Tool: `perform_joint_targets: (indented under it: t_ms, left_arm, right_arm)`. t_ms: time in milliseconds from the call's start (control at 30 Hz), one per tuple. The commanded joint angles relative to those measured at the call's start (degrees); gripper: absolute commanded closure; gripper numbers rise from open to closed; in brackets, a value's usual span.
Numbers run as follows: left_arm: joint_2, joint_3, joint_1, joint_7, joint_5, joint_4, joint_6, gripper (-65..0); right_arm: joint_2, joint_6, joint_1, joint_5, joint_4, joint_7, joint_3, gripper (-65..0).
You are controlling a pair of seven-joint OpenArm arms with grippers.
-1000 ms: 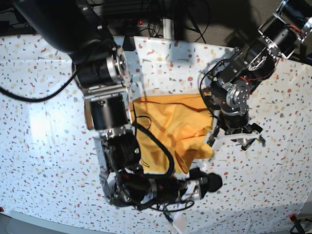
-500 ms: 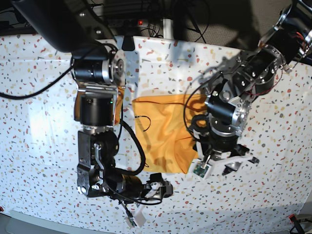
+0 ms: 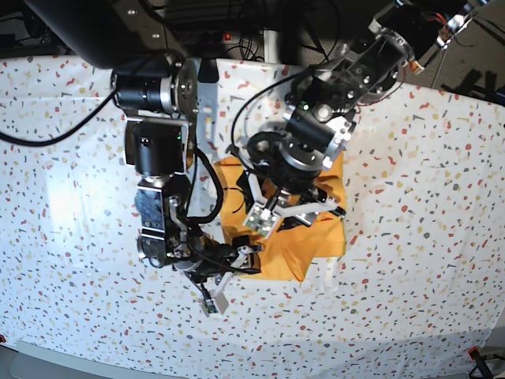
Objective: Fold the T-shirt properly
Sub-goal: 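Grasp the yellow bundle edges with both grippers and pull them apart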
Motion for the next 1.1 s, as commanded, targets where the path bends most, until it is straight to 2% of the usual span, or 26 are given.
perform_joint_targets:
  t_ms: [0,133,333,433,533,667,833,1067]
  left_arm:
    - [-0.1,-0.3,-0.3,-1.7,0.7,0.3,0.2,-27.5]
    - [-1.1,-0.3,0.9,-3.6,0.4,-4.7,0.2,-27.5]
    - [-1.2,-0.3,0.6,-6.5,1.3,-14.8,0.2,-27.5]
    - [-1.5,-0.3,0.6,-6.5,3.6,-17.5,0.2,-27.5]
    - [-3.6,-0.3,0.5,-6.5,6.1,-17.7,0.2,-27.5]
    - [-7.7,-0.3,0.5,-7.8,9.8,-17.7,0.2,-27.5]
    - [-11.7,-0.3,0.5,-8.0,10.0,-17.7,0.2,-27.5]
    - [-11.9,-0.3,0.3,-9.4,12.8,-17.6,0.2,-27.5]
  right_arm:
    - [0.1,0.3,2.4,1.0,0.5,1.4,0.0,-34.0]
    - [0.7,0.3,2.3,1.0,0.5,0.0,0.0,-34.0]
    - [2.4,0.3,2.0,4.9,0.5,-6.6,-1.9,-34.0]
    - [4.4,0.3,1.5,10.1,0.6,-12.0,-5.4,-34.0]
    - [6.6,0.3,-0.1,15.5,1.5,-14.6,-10.4,-34.0]
    - [8.4,0.3,-4.7,18.6,5.4,-16.8,-16.1,-34.0]
    - [9.5,0.3,-13.3,24.9,14.4,-20.9,-19.3,-34.0]
    - [9.4,0.3,-25.0,29.6,30.1,-23.8,-19.3,-34.0]
